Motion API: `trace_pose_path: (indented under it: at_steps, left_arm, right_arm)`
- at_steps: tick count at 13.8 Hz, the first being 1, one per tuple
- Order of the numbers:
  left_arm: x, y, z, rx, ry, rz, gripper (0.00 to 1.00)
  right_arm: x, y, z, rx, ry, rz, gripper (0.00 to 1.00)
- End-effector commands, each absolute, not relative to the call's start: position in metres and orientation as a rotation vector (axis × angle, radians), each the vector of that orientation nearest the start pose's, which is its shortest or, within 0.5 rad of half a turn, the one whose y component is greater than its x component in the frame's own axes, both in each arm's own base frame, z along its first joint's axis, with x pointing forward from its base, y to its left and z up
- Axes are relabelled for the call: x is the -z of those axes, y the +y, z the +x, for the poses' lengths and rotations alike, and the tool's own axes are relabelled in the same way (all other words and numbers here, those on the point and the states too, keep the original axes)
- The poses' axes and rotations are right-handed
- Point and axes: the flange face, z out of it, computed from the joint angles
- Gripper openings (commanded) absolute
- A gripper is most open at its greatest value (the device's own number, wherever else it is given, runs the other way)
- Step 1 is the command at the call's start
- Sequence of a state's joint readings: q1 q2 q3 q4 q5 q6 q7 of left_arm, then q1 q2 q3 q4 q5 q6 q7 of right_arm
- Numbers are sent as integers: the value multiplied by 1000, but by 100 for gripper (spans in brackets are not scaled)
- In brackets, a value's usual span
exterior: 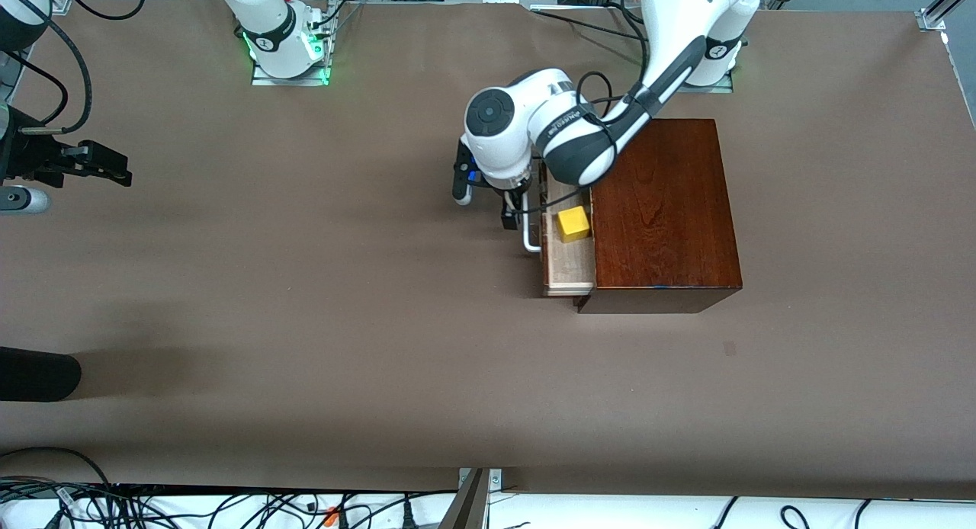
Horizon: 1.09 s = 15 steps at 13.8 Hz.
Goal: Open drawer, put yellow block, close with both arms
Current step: 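Push the drawer front into the box with the left gripper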
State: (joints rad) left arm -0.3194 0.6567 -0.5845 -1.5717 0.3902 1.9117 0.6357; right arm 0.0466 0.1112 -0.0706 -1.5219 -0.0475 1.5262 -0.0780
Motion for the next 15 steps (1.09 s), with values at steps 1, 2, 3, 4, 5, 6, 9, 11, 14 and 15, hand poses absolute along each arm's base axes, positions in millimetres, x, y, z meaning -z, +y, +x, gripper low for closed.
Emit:
trace_pose_path:
  at_steps: [1,2,3,4,5,6,9,11,14,15]
  left_arm:
    - [-294,-440,502,-388,2262,-2041,100]
    - [-295,-433,506,-403,2250,-2049,100]
    - [-296,-425,511,-416,2239,-2059,100]
    - [-296,-419,516,-426,2235,-2064,100]
    - [-296,-415,519,-427,2230,-2072,100]
    - [-296,-412,521,-428,2224,-2079,100]
    - [-295,-413,521,-427,2226,-2079,100]
    - [-295,-416,519,-421,2225,-2084,100]
    - [-308,-424,517,-383,2189,-2145,100]
    - [-326,-431,517,-336,2147,-2209,100]
  right_arm:
    - [-583,-17,579,-158,-66,-3172,100]
    - [-584,-18,579,-156,-64,-3172,100]
    - [-584,-19,579,-158,-61,-3172,100]
    - [-583,-19,579,-161,-61,-3172,100]
    - [-583,-18,579,-161,-64,-3172,100]
    - [-583,-18,579,-158,-64,-3172,100]
    - [-583,-18,579,-161,-64,-3172,100]
    - [-583,-19,579,-161,-61,-3172,100]
    - [-583,-19,579,-158,-61,-3172,100]
    - [-584,-18,579,-158,-64,-3172,100]
